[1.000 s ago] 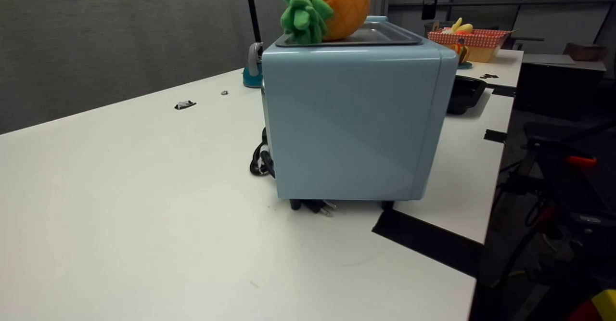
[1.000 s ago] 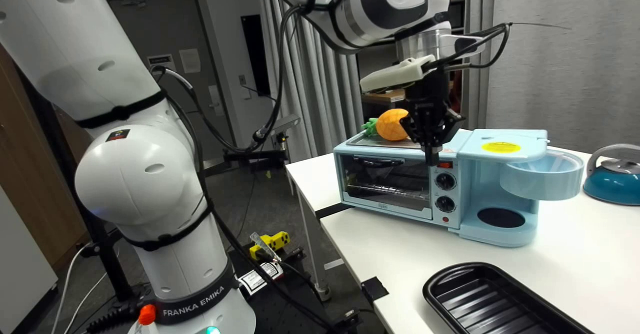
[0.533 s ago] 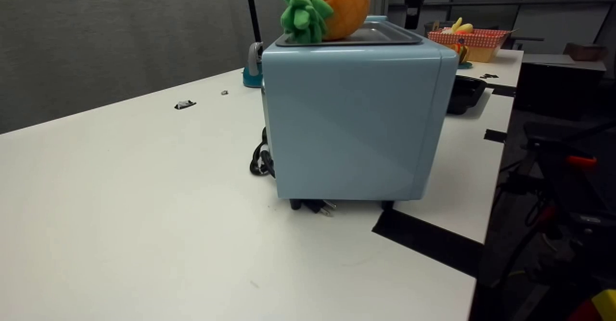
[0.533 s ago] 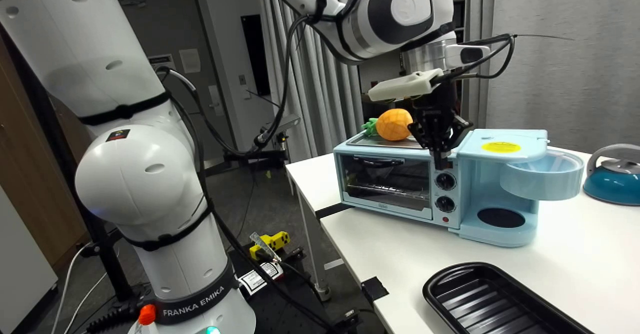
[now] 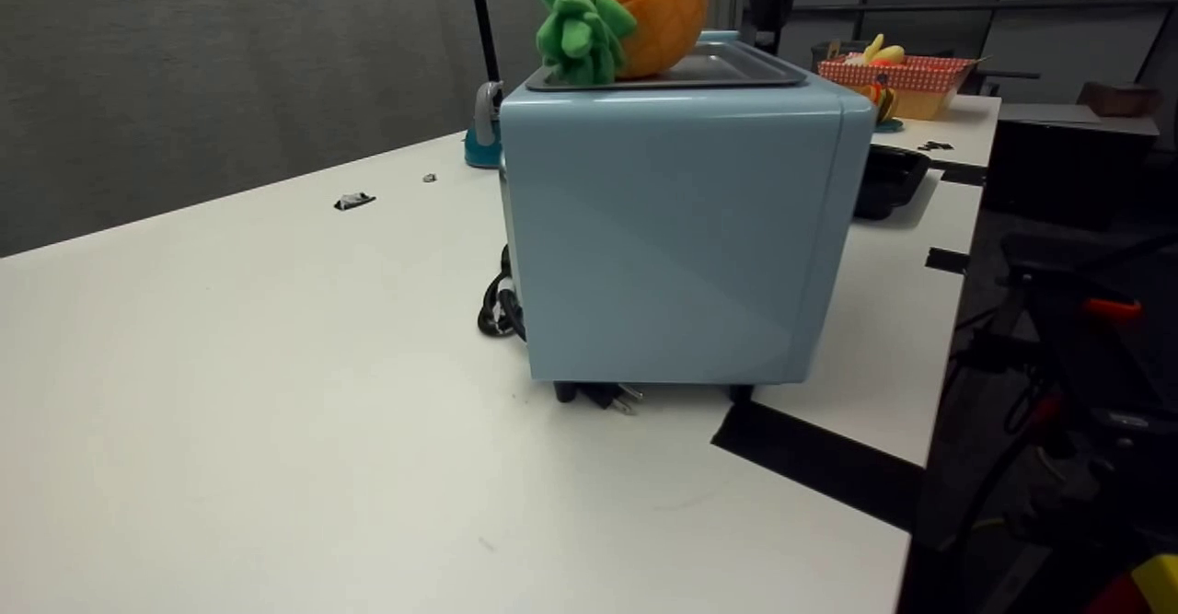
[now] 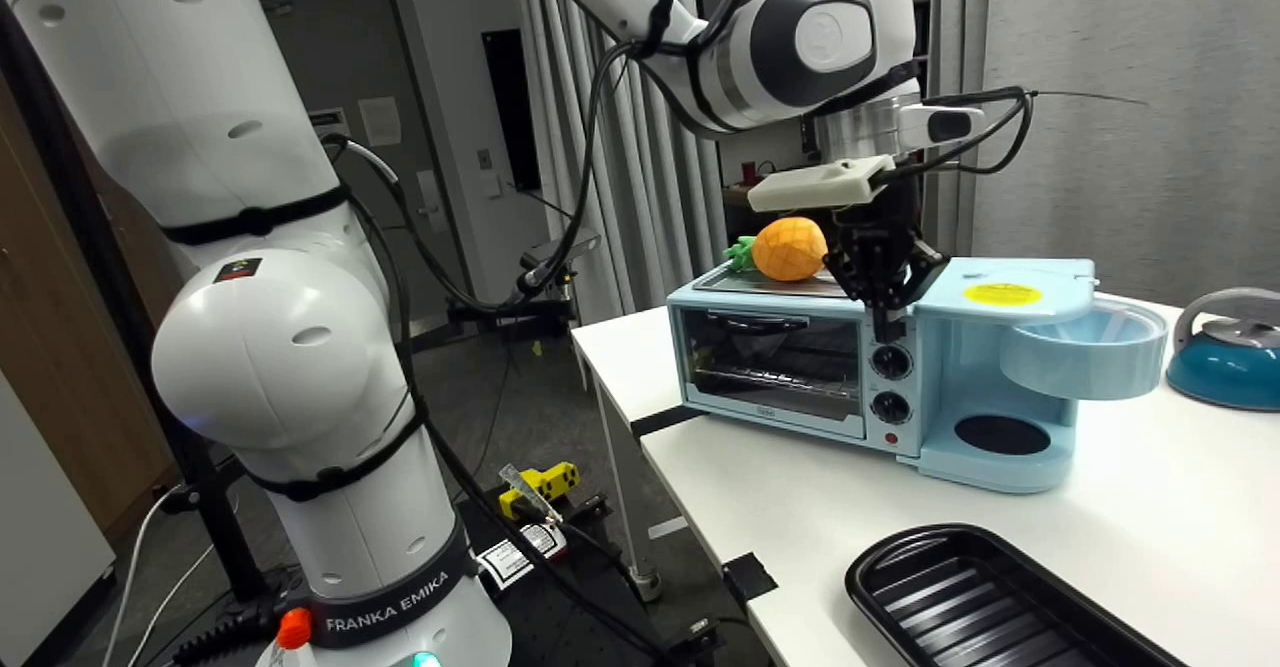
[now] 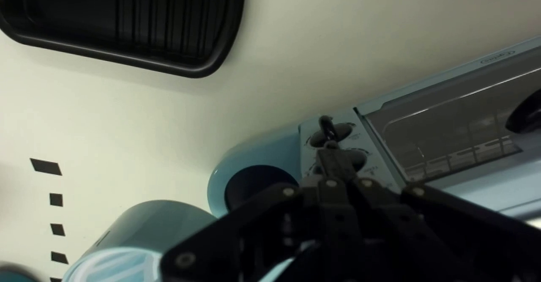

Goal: Flip the switch of the oven

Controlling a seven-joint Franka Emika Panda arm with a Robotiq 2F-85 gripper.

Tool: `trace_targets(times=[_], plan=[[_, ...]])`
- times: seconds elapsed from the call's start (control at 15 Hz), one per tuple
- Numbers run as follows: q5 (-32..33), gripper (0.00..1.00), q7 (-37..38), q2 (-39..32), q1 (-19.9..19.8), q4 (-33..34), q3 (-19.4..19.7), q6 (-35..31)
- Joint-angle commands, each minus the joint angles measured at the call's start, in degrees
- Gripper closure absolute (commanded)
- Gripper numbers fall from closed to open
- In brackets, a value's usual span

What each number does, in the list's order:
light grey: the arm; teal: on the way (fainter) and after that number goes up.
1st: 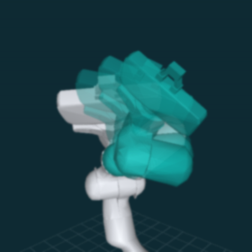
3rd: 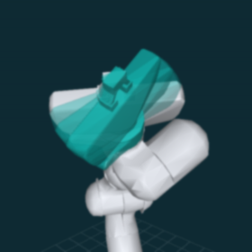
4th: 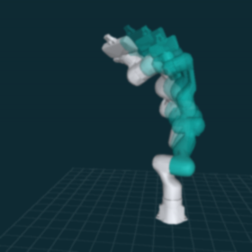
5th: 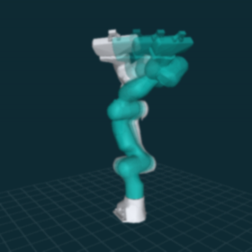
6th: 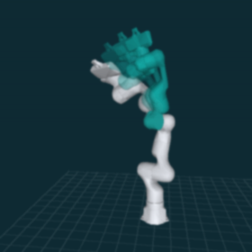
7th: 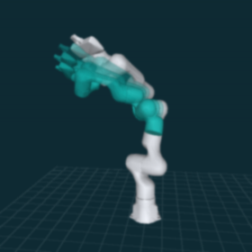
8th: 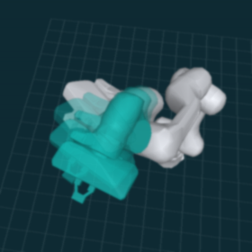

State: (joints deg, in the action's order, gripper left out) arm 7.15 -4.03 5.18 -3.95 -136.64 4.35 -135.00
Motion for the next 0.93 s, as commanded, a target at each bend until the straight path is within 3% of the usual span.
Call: trace_targets(times=[0.0,0.87], plan=[[-1.88,1.0,0.37,-0.92,0.4,1.57,-0.41,-0.6],[0.75,1.0,3.11,-2.37,-0.33,2.77,-0.32,-2.63]])
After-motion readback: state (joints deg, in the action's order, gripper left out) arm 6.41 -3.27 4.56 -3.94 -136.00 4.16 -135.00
